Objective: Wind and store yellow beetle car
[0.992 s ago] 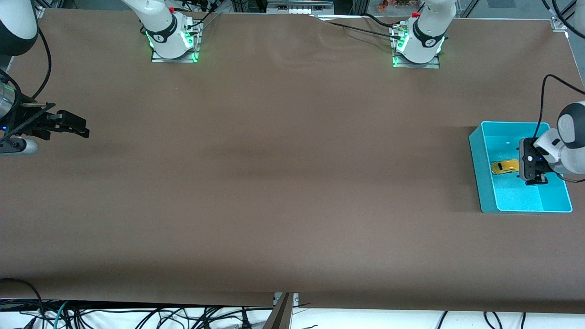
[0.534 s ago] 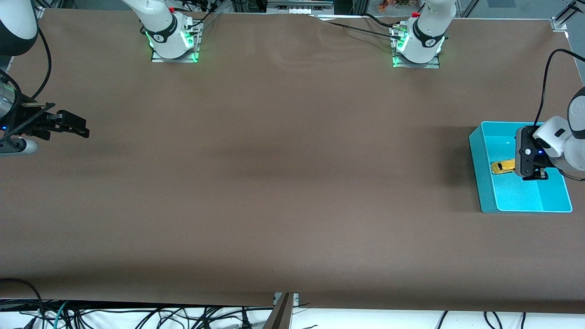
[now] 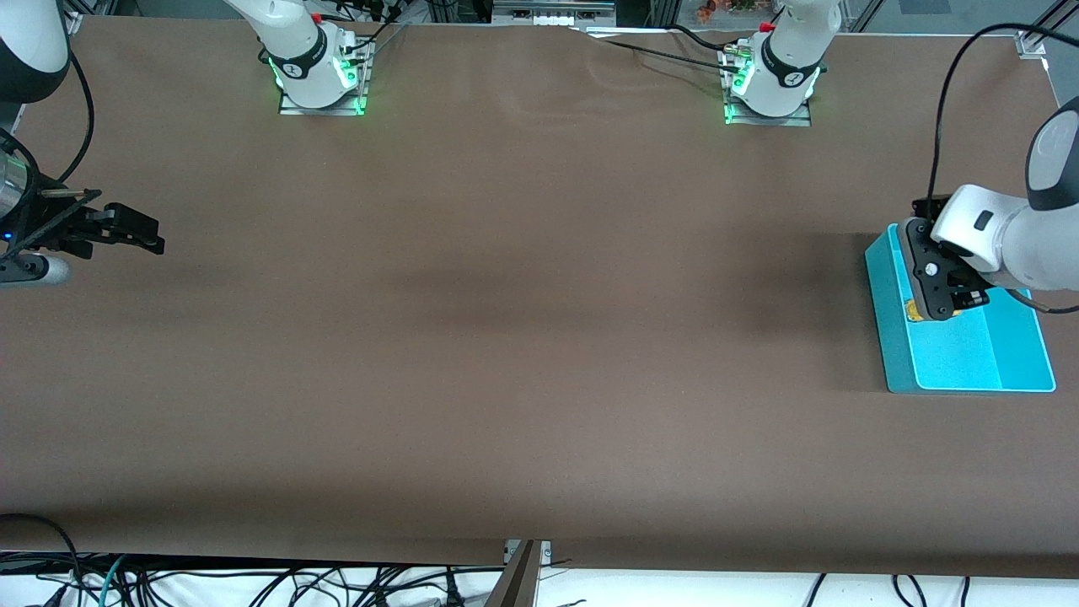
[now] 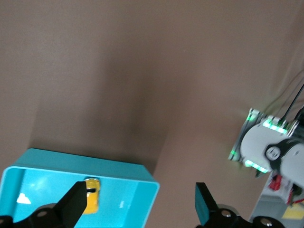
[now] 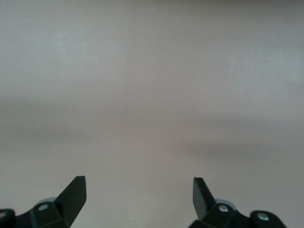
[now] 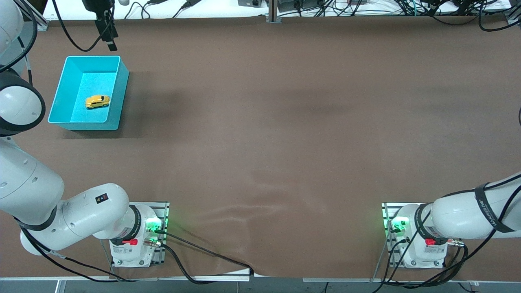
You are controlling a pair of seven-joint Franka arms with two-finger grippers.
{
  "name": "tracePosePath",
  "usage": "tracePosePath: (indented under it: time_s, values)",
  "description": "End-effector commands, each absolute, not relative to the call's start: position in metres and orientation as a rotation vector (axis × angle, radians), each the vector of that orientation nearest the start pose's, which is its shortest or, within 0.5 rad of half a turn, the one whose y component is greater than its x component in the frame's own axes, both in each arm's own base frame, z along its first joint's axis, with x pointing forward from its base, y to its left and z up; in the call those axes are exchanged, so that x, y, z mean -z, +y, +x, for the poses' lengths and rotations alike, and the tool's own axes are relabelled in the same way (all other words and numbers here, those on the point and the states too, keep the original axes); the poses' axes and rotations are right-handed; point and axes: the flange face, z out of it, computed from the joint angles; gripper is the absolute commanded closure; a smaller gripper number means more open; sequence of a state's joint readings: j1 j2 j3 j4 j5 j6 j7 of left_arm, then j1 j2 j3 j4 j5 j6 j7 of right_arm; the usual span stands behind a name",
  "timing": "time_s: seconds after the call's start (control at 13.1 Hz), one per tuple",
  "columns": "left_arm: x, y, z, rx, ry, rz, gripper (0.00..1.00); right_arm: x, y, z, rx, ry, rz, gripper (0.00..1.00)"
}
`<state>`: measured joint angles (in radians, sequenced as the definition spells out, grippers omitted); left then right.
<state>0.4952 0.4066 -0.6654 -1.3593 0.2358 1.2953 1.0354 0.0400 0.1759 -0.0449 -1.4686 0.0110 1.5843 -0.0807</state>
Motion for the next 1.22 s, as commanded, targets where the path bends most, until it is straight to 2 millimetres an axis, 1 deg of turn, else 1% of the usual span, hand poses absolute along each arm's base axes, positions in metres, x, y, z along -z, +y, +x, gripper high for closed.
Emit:
tracePosePath:
  time_s: [0.0,0.15,0.31,0.46,0.53,0.69,0.76,0.84,0.92,0.99,1.14]
  values:
    - [-0.516,-0.029,0.613,-0.572,1.662,-2.828,0.00,-0.573,-0.002,0.605,-0.084,-0.137,-3.135,0.01]
    - [-0.524,-0.050,0.610,-0.563,1.523,-2.884,0.00,-0.573,-0.003,0.605,-0.084,-0.135,-3.135,0.01]
    - [-0.546,-0.060,0.601,-0.525,1.313,-2.931,0.00,-0.573,-0.003,0.605,-0.084,-0.135,-3.135,0.01]
    - [-0.572,-0.077,0.589,-0.443,1.237,-2.920,0.00,-0.573,-0.003,0.605,-0.084,-0.135,-3.135,0.01]
    - [-0.571,-0.085,0.588,-0.445,1.202,-2.922,0.00,-0.573,-0.003,0.605,-0.084,-0.135,-3.134,0.01]
    - [-0.577,-0.105,0.581,-0.423,1.082,-2.898,0.00,-0.573,-0.003,0.605,-0.084,-0.130,-3.134,0.01]
    - [-0.577,-0.110,0.580,-0.387,1.035,-2.899,0.00,-0.573,-0.003,0.605,-0.081,-0.127,-3.134,0.01]
    - [-0.580,-0.109,0.574,-0.351,0.963,-2.946,0.00,-0.573,-0.003,0.605,-0.081,-0.120,-3.133,0.01]
    - [-0.578,-0.103,0.573,-0.286,0.835,-3.015,0.00,-0.573,-0.002,0.606,-0.072,-0.118,-3.134,0.01]
    - [-0.577,-0.087,0.568,-0.230,0.627,-3.076,0.00,-0.574,-0.002,0.606,-0.069,-0.118,-3.134,0.01]
    - [-0.571,-0.085,0.559,-0.189,0.293,-3.119,0.00,-0.574,-0.002,0.606,-0.067,-0.118,-3.134,0.01]
